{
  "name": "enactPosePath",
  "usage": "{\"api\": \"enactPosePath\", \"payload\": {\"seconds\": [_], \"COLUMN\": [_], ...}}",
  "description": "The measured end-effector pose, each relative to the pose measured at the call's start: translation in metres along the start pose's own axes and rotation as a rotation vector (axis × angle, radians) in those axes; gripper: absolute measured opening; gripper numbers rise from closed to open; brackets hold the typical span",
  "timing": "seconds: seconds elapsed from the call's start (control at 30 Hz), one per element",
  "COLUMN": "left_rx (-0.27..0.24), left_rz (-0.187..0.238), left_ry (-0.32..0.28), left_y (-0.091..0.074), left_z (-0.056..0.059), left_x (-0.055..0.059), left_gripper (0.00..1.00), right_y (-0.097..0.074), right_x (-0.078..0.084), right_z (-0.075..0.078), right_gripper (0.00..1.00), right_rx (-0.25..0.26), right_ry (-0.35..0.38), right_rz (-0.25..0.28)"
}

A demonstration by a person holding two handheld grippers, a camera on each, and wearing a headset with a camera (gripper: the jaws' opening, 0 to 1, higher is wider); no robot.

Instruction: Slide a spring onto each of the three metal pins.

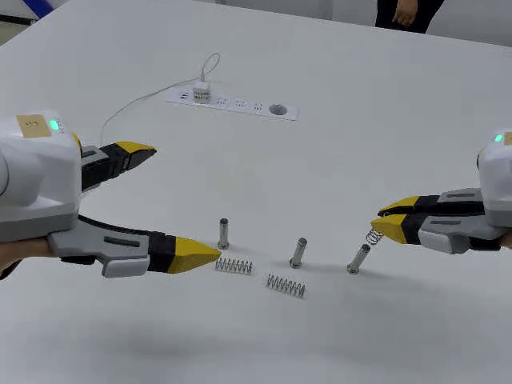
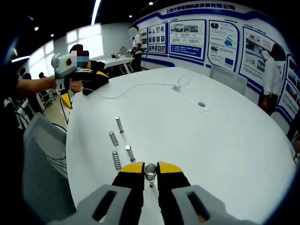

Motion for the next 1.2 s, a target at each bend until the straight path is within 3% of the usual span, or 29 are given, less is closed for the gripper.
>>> {"api": "enactPosePath", "payload": {"seconds": [0.4, 1.2], "left_rx": [-0.007, -0.014], "left_rz": [-0.013, -0.032], "left_ry": [-0.023, -0.062], "left_y": [-0.001, -0.004], "left_z": [-0.002, 0.0], "left_x": [0.006, 0.016], "left_gripper": [1.0, 1.0], "right_y": [0.013, 0.037], "right_x": [0.012, 0.033], "right_z": [0.0, -0.008], "right_gripper": [0.1, 0.11], "right_rx": [-0.015, -0.023], "right_ry": [0.023, -0.028], "right_rz": [-0.03, -0.105]}}
Point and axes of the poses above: the centre of the closed fingertips' face, and the gripper's own axes: y roughly forward along the fingers, z roughly to its right, x roughly out of its underside, the point moved 8 cm from there along -y, roughly backward along the fingers, and after that the axes turned 12 degrees about -y, right-handed, at the moved point
